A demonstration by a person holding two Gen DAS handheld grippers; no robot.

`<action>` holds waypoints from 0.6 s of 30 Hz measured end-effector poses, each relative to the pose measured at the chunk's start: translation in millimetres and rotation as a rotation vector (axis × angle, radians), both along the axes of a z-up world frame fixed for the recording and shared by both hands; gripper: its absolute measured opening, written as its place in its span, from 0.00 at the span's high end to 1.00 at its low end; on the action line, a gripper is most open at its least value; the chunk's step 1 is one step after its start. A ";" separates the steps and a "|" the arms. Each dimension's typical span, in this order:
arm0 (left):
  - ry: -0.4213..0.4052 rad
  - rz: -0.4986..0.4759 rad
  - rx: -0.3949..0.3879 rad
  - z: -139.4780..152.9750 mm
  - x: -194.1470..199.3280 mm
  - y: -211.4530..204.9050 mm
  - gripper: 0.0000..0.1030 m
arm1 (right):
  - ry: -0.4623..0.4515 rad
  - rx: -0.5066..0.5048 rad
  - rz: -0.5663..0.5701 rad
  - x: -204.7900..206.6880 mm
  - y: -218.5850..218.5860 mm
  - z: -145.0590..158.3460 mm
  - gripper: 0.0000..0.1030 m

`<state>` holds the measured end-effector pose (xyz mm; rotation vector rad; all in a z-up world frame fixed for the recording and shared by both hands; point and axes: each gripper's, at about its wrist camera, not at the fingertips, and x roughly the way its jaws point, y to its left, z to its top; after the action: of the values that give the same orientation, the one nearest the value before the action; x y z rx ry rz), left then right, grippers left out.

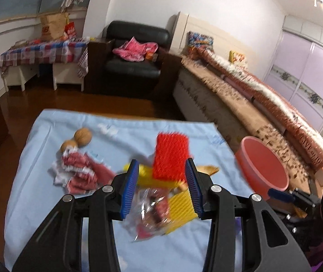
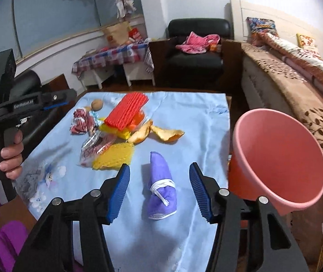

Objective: Collect trash
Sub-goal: 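Return both tools to the table and grasp the snack wrapper with the left tool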

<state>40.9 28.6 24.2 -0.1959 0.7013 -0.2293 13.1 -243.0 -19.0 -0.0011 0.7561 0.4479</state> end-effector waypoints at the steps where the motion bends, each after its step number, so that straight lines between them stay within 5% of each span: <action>1: 0.018 0.003 -0.001 -5.3 0.8 1.8 0.59 | 0.006 0.003 0.003 1.9 1.0 -2.6 0.47; 18: 0.254 0.086 0.047 -76.0 10.6 -6.9 0.59 | 0.070 0.044 0.017 20.0 0.1 -19.2 0.47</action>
<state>51.5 21.7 -51.9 -0.2117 0.9477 -0.1064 33.1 -242.9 -38.2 0.0502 0.8156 0.4826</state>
